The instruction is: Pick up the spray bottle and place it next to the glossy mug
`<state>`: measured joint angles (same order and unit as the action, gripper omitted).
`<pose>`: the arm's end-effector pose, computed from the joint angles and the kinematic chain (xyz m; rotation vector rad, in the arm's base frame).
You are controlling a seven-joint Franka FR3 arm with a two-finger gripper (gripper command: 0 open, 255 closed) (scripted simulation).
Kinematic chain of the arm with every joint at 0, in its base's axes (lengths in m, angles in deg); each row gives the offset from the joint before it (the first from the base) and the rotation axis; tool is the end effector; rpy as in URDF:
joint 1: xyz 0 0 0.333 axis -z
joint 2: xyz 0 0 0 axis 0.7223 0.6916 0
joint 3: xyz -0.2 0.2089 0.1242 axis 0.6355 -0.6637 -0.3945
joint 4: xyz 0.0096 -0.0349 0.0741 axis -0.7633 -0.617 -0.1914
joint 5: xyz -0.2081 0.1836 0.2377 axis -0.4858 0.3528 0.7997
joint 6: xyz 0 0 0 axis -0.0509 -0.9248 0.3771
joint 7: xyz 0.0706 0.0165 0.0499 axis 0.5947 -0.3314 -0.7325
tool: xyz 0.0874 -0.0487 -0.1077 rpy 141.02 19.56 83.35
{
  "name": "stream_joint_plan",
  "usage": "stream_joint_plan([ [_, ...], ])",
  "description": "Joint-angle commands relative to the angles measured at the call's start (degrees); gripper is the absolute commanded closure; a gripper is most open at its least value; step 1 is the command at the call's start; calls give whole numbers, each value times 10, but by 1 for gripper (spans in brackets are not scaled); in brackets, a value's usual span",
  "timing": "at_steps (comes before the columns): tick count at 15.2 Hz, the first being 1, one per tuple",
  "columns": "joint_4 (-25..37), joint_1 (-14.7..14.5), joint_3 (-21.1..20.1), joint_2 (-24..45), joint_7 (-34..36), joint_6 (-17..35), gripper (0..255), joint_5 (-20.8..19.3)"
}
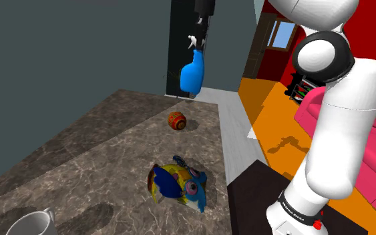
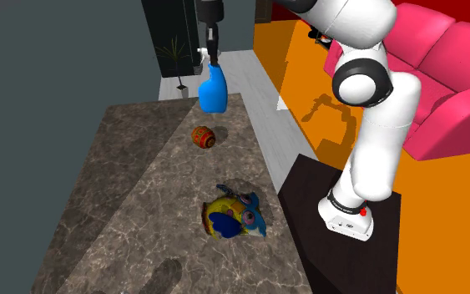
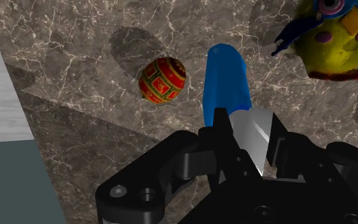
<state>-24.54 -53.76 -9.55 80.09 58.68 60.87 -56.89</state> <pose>0.5388 0.0534 0.6787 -3.0150 -0.8781 0.0110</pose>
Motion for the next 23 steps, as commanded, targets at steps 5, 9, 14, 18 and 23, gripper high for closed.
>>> stream_joint_plan([
  [5,-137,-50,-32,-81,79,57,255,-6],
  [9,-197,-80,-57,-113,133,84,255,-6],
  [14,-246,-114,-90,-135,201,111,255,-5],
  [18,-269,-142,-117,-140,256,129,255,-3],
  [23,-279,-176,-152,-131,325,148,255,-4],
])
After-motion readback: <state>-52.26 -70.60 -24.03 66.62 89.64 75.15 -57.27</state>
